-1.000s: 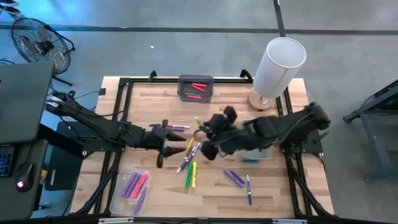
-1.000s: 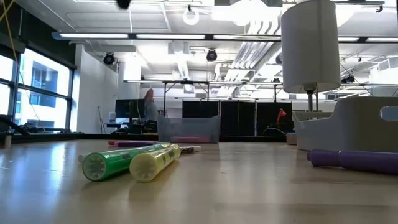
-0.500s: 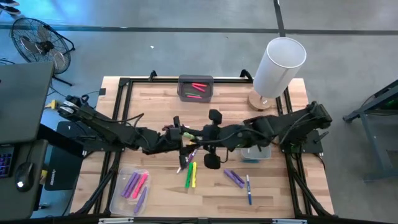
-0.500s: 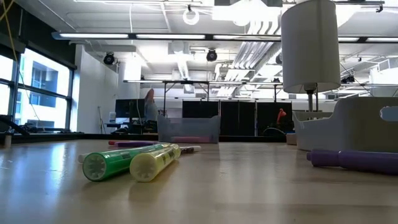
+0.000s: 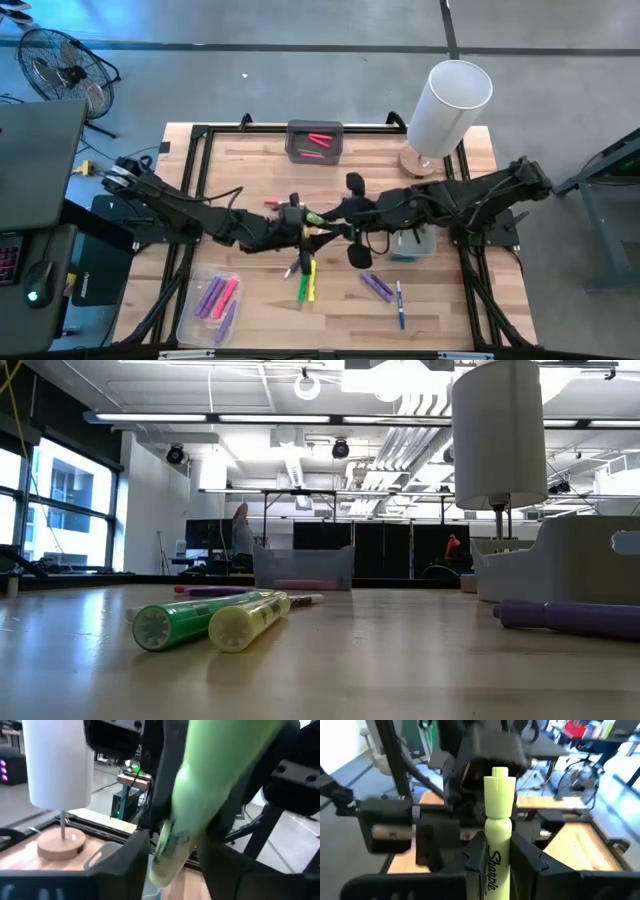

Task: Pick & Place Markers
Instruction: Put the light green highlighter pen into the transparent bin

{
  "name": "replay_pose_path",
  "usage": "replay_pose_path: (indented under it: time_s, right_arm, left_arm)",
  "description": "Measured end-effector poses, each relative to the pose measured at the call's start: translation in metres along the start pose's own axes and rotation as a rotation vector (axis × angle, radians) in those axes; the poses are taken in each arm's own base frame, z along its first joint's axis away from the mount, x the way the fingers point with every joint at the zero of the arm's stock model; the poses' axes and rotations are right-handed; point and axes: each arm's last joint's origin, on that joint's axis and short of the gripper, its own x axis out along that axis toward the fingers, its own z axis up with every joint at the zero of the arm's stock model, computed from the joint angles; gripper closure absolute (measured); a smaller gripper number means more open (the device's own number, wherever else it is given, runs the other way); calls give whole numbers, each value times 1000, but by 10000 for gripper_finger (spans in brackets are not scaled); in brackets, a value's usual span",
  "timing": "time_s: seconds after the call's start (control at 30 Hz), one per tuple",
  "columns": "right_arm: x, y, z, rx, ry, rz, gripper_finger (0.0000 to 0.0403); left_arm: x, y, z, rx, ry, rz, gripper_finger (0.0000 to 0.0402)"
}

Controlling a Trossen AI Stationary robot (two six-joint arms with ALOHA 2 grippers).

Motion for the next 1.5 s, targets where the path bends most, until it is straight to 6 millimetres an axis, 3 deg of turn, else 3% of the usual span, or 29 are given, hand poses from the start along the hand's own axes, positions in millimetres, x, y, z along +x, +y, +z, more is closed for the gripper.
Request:
replay_pose_path:
  time_s: [0.23,0.7,0.8,0.97,1.2,1.37,1.5]
  right_arm:
    - [2,-5,-12,59,12,43,352]
    - [0,-7,-11,64,12,33,286]
    - [-5,-10,-8,44,-4,1,269]
    - [-15,-18,-6,38,5,-84,242]
    - [-21,-21,-15,9,114,-136,230]
    - [-22,-22,-23,11,190,-150,230]
    - [-24,-23,-29,35,252,-157,231]
  left_arm:
    - [0,0,-2,-26,8,13,345]
    - [0,2,-8,-76,60,32,331]
    - [0,3,-10,-75,116,75,333]
    - [-3,1,6,-75,322,141,336]
    - [-36,5,30,-280,793,268,336]
    - [-68,-3,17,-436,1065,411,337]
    - [-96,-26,-8,-503,1144,444,337]
